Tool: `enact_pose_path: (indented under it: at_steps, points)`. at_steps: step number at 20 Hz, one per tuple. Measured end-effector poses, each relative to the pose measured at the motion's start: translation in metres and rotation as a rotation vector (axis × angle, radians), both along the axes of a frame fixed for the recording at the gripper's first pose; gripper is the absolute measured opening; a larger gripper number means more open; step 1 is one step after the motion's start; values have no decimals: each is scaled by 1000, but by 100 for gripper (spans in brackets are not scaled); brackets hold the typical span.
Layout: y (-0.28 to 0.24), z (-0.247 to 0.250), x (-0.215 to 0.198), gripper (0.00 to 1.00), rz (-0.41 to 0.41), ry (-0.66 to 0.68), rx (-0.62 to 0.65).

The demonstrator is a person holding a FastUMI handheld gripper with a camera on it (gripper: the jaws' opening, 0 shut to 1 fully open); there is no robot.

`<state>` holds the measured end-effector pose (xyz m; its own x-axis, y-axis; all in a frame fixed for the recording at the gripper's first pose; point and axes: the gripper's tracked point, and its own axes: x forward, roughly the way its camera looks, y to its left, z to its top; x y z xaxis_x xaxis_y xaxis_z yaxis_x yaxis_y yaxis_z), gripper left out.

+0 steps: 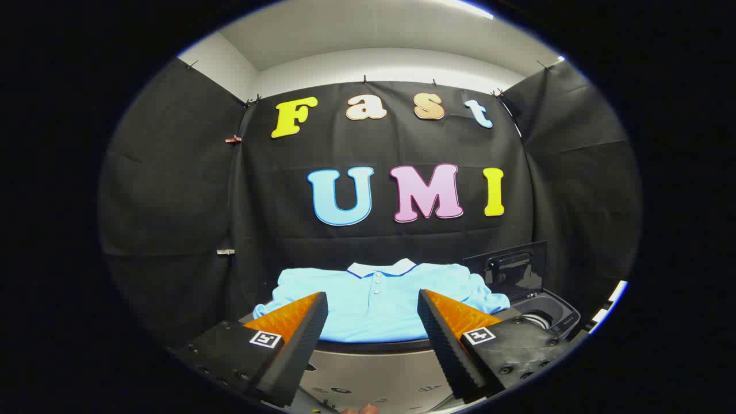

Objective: Put the clothes into the washing machine and then close the washing machine lid.

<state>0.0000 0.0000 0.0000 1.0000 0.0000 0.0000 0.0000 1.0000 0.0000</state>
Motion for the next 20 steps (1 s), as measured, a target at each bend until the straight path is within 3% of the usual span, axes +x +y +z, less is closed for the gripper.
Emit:
enact_pose_path:
  at_steps: [20]
  points:
    - [6,-6,8,98,-11,1,-24]
